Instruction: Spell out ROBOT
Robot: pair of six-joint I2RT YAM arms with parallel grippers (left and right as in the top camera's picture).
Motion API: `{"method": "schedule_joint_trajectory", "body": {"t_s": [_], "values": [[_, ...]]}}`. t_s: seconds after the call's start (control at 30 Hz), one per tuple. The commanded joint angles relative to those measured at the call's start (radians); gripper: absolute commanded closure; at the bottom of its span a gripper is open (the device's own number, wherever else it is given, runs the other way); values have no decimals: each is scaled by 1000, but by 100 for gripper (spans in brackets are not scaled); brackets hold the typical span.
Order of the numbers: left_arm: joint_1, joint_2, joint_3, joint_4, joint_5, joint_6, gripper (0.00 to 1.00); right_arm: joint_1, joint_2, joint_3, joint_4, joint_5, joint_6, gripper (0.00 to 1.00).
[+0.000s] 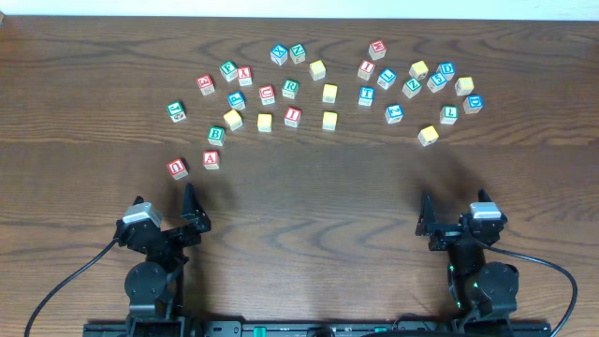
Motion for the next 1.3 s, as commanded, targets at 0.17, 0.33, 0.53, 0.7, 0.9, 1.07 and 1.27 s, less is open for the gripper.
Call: {"method": "schedule_joint_trajectory", "body": {"t_s": [0.17, 0.33, 0.53, 0.7, 0.9, 1.07, 1.27], "values": [[4, 0, -18, -41, -1, -2, 2, 6, 3, -1, -2, 15, 14, 1], [5, 0, -16, -34, 51, -1, 2, 6, 3, -1, -2, 15, 14, 1], [5, 1, 50, -32, 76, 24, 2, 6, 3, -1, -2, 15, 14, 1], [5, 43, 179, -80, 76, 61, 2, 6, 3, -1, -2, 15, 14, 1], [5, 258, 382, -191, 77, 71, 2, 6, 3, -1, -2, 15, 14, 1], [5, 536, 606, -316, 77, 102, 2, 6, 3, -1, -2, 15, 14, 1], [4, 856, 974, -530, 78, 102, 2, 6, 3, -1, -2, 15, 14, 1]]}}
